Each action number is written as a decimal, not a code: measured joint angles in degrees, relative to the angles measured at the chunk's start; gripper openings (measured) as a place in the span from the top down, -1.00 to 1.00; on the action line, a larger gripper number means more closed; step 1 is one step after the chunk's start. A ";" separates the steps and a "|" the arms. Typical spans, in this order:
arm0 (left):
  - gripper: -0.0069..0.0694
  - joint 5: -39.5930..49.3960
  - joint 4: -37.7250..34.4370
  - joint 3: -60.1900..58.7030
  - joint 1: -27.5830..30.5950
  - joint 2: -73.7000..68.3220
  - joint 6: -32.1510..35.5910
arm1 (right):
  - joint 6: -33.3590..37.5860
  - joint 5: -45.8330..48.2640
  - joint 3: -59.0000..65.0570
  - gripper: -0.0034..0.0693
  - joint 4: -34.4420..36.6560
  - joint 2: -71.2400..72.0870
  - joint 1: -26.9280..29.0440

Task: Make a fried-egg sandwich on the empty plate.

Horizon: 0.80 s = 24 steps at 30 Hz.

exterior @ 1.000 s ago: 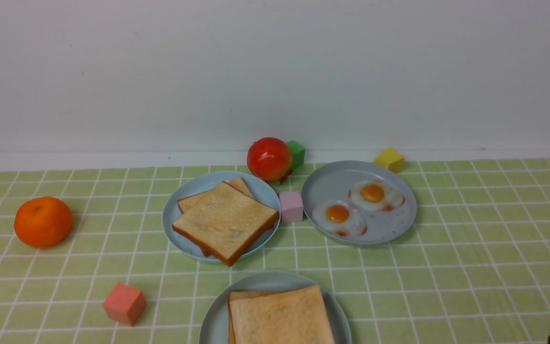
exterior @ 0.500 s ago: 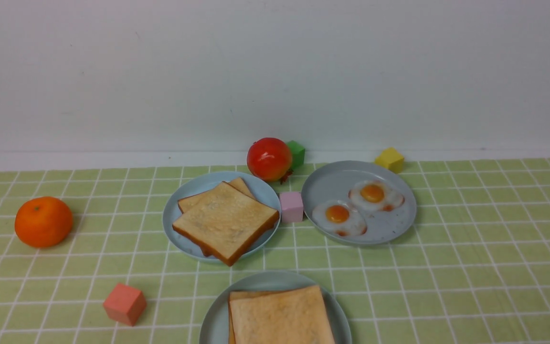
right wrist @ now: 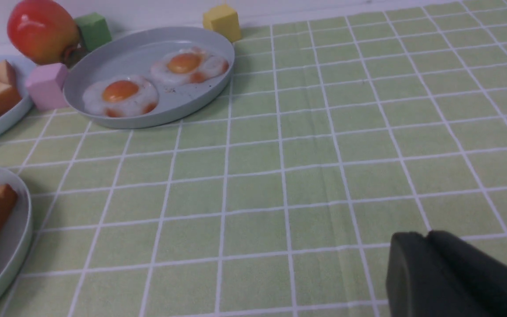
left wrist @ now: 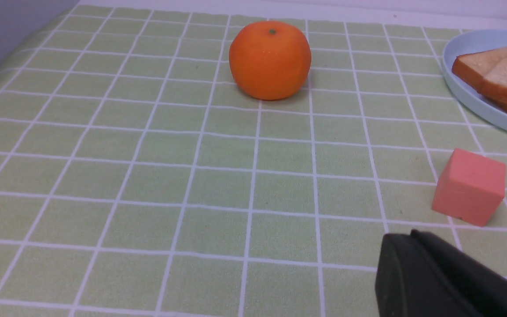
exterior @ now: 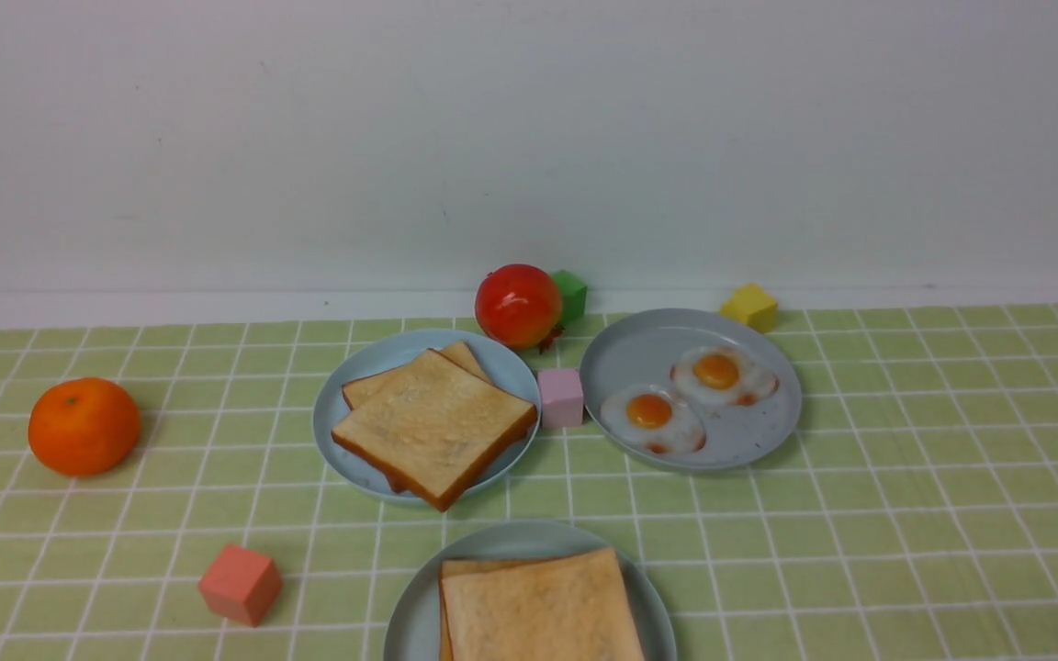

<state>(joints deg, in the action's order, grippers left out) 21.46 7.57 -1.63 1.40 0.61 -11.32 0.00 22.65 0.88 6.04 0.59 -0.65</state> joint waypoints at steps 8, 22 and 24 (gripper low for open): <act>0.74 0.13 0.02 0.00 0.00 0.00 0.00 | 0.00 0.00 0.00 0.72 -0.04 0.00 0.00; 0.72 0.13 0.02 0.00 0.00 0.00 0.00 | 0.00 -0.07 0.00 0.72 -0.04 0.00 0.00; 0.72 0.13 0.02 0.00 0.00 0.00 0.00 | 0.00 -0.07 0.00 0.72 -0.04 0.00 0.00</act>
<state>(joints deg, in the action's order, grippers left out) 21.59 7.59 -1.63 1.40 0.61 -11.32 0.00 22.58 0.88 5.99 0.59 -0.65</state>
